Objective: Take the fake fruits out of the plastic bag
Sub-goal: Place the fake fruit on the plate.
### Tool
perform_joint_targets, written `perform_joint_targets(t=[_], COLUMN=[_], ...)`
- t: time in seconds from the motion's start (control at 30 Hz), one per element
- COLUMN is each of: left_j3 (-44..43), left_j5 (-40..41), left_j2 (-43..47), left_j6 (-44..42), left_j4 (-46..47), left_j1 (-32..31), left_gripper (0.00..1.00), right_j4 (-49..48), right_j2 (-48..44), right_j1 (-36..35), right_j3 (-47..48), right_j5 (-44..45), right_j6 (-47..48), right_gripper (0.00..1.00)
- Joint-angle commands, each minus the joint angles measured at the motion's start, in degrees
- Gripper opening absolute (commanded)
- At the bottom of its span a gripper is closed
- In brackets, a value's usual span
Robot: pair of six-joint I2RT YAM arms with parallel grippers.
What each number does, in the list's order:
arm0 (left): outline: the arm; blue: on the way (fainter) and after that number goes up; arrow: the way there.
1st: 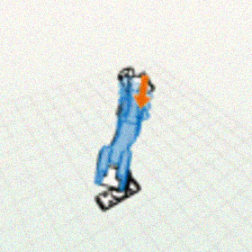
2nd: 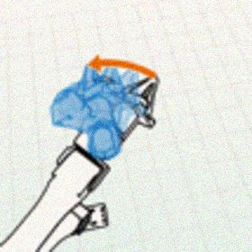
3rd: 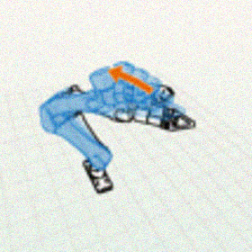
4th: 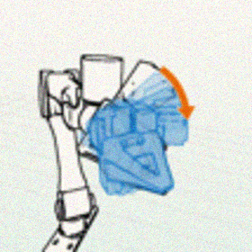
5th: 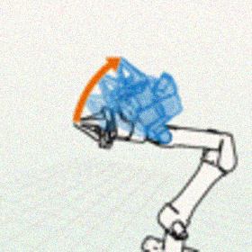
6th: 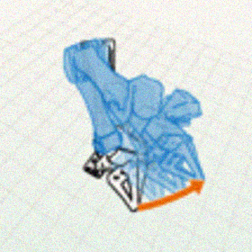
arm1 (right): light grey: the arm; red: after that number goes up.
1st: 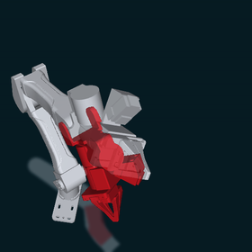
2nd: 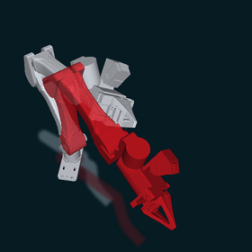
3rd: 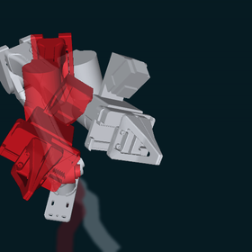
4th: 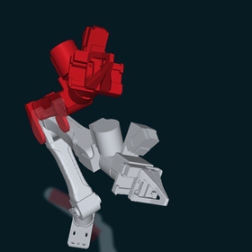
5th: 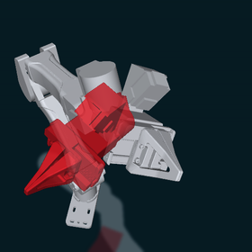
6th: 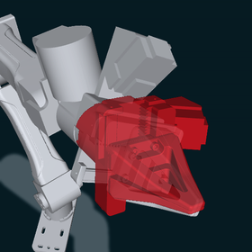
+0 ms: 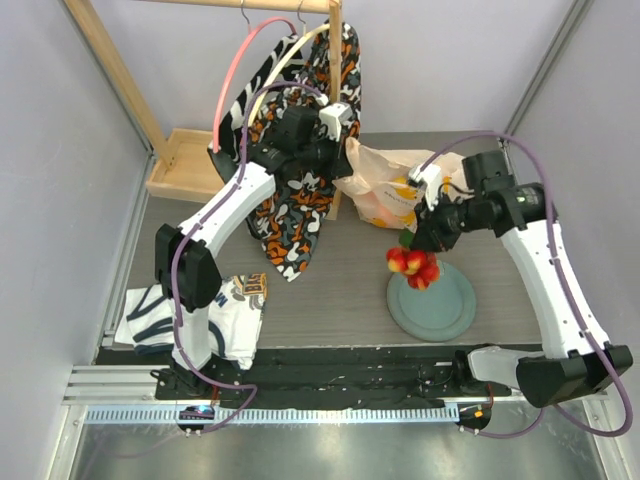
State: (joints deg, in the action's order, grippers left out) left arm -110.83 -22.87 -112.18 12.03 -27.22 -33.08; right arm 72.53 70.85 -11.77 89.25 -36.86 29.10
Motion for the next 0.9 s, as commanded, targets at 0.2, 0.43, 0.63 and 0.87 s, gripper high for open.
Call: perform_joint_targets(t=[0.2,0.43,0.63,0.87], left_j3=[2.4,3.4,4.3,5.1], left_j5=[-1.8,-2.6,-3.2,-4.0], left_j2=[2.7,3.1,3.5,3.5], left_j6=[1.4,1.4,1.6,1.9], left_j4=[2.8,3.2,3.3,3.8], left_j1=[-0.1,-0.1,-0.1,-0.2], left_gripper=[0.00,0.00,0.00,0.00], right_j4=[-16.0,-21.0,-23.7,-21.8], right_j2=[-4.8,-4.7,-6.1,-9.3], right_j1=[0.8,0.8,1.0,0.9], right_j3=[-23.3,-30.9,-36.3,-38.6], right_j5=[22.0,30.8,36.6,33.2], right_j6=[8.3,10.4,12.8,17.2], right_gripper=[0.01,0.01,0.01,0.01])
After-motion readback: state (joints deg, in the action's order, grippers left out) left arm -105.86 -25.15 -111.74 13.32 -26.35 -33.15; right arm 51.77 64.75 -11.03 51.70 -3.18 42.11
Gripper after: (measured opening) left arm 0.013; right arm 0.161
